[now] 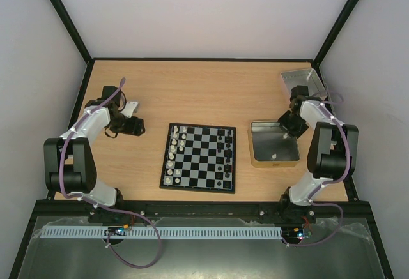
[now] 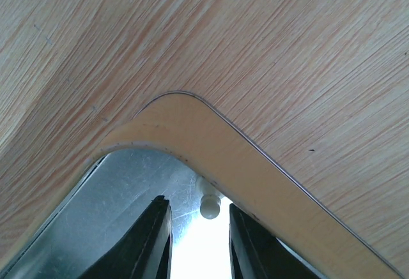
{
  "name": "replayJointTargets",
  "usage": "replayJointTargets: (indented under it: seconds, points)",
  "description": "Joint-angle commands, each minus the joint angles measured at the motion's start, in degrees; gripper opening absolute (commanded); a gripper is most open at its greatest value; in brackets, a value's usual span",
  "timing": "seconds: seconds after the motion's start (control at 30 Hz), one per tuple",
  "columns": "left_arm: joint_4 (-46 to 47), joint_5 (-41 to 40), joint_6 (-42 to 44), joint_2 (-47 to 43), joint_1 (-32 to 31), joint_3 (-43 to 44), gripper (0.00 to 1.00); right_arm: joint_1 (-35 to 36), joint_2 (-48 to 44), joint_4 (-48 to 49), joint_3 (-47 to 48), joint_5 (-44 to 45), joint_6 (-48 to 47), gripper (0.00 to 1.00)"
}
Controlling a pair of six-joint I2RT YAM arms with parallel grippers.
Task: Set up the chess pieces on the board
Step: Pick up the chess piece from the storage box.
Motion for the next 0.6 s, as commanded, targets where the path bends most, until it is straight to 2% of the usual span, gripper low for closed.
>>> replayJointTargets:
  seconds: [0.0, 0.4, 0.57]
  points:
    - [-1.2, 0.5, 0.3, 0.0, 0.1, -0.3, 0.77, -0.5, 1.2, 1.6, -1.0, 1.0, -0.1, 0.23]
    - [-1.0, 0.9, 0.3, 0.8, 0.1, -0.1, 0.77, -0.5, 3.2, 2.2, -1.1, 3.1, -0.5, 0.14]
    - [-0.9, 0.9, 0.4, 1.1, 0.1, -0.1, 0.77, -0.5, 3.0, 2.0, -1.1, 3.5, -0.6, 0.05]
